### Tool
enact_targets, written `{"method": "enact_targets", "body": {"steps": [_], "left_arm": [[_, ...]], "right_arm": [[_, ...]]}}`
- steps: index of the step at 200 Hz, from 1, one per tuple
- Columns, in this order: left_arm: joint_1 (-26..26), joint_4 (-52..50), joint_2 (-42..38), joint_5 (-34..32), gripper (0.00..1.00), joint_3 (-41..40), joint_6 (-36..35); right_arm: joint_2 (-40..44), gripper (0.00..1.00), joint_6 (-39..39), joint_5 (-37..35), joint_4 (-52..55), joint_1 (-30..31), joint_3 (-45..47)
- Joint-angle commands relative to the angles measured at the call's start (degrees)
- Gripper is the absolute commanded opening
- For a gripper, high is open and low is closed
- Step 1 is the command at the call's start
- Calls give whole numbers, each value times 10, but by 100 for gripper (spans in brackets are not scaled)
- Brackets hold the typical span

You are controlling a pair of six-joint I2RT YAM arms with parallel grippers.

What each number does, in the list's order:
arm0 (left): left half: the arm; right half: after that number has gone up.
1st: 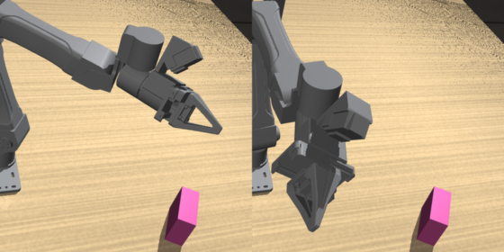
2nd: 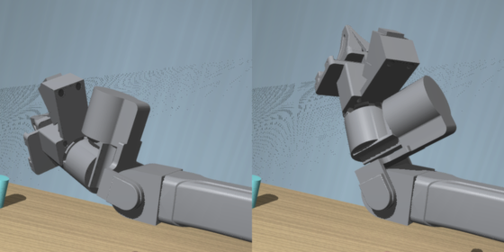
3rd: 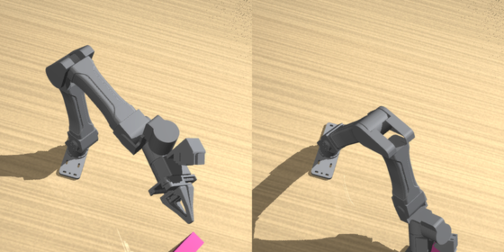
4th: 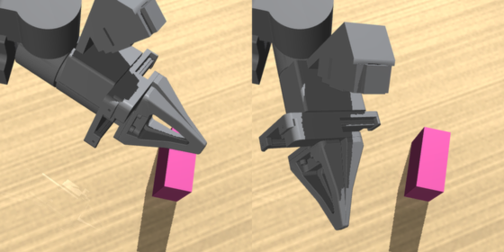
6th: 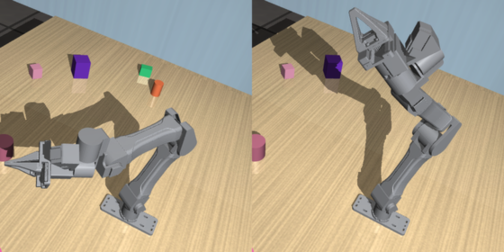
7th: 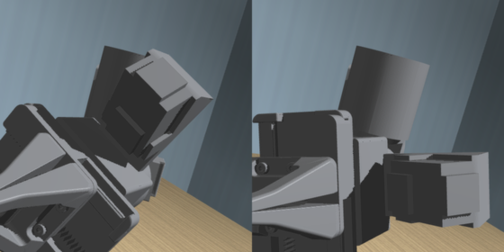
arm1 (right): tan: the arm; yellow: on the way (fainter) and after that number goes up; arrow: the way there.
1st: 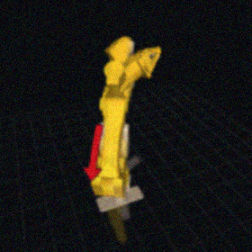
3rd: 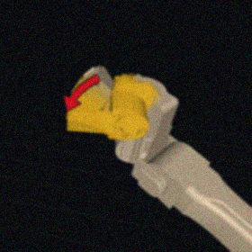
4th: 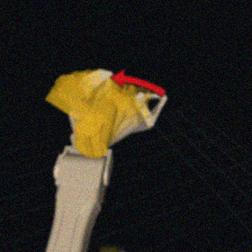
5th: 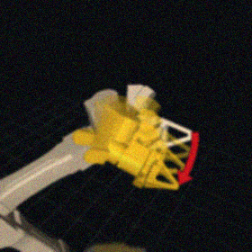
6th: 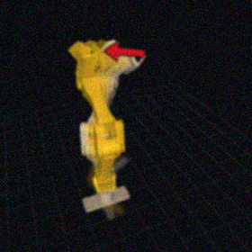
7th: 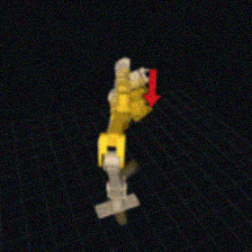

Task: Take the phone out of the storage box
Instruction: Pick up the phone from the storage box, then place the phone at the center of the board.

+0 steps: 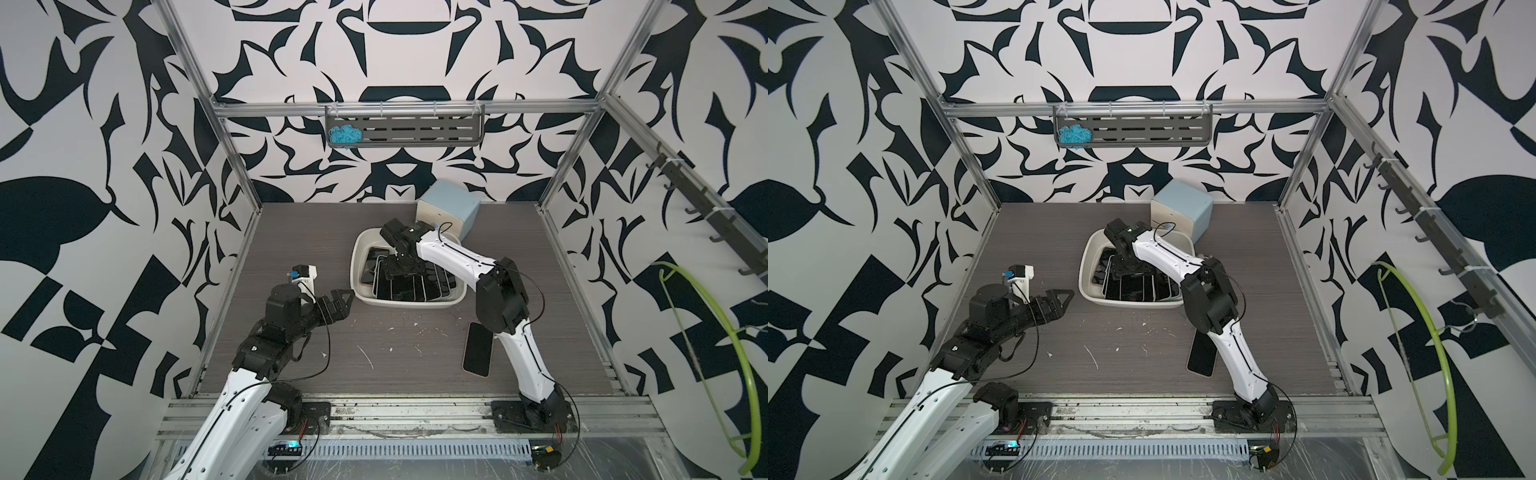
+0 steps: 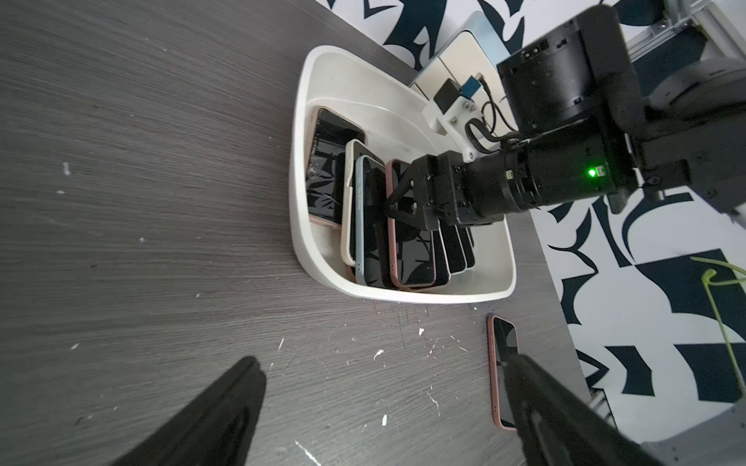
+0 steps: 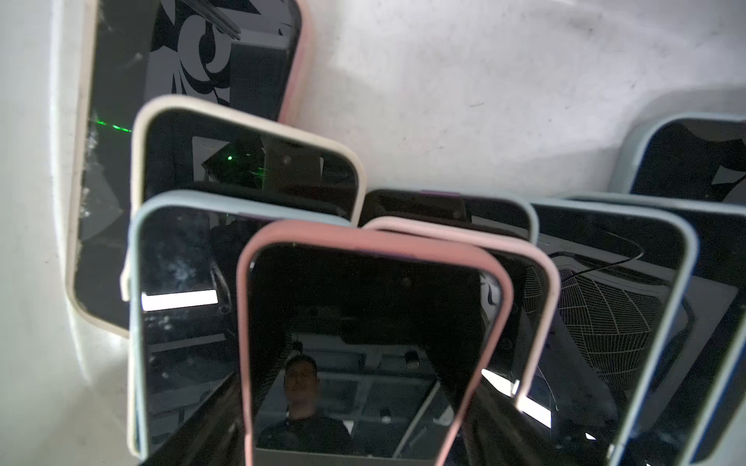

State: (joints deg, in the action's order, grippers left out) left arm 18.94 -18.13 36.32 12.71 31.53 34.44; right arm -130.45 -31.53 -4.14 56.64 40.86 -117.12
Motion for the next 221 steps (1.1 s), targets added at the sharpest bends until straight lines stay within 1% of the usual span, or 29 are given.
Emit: {"method": "enact_targets", "body": {"steps": [1, 60, 105, 120, 153, 201, 221], "left_arm": [[0, 52, 3, 35, 100, -2, -13], [1, 89, 34, 75, 100, -10, -16], [10, 109, 54, 79, 100, -18, -12], [21, 114, 61, 75, 100, -20, -12], [43, 116, 67, 58, 100, -26, -2], [53, 113, 54, 49, 100, -48, 14], [53, 104, 38, 39, 100, -56, 12]], "right_arm": [[72, 61, 1, -24, 9, 2, -20], [139, 61, 4, -38, 9, 2, 5], [212, 61, -1, -34, 19, 1, 68], [248, 61, -14, -24, 11, 2, 117], [341, 61, -53, -9, -35, 15, 278], [436, 61, -107, -16, -69, 75, 465], [456, 61, -133, -14, -90, 98, 523]]}}
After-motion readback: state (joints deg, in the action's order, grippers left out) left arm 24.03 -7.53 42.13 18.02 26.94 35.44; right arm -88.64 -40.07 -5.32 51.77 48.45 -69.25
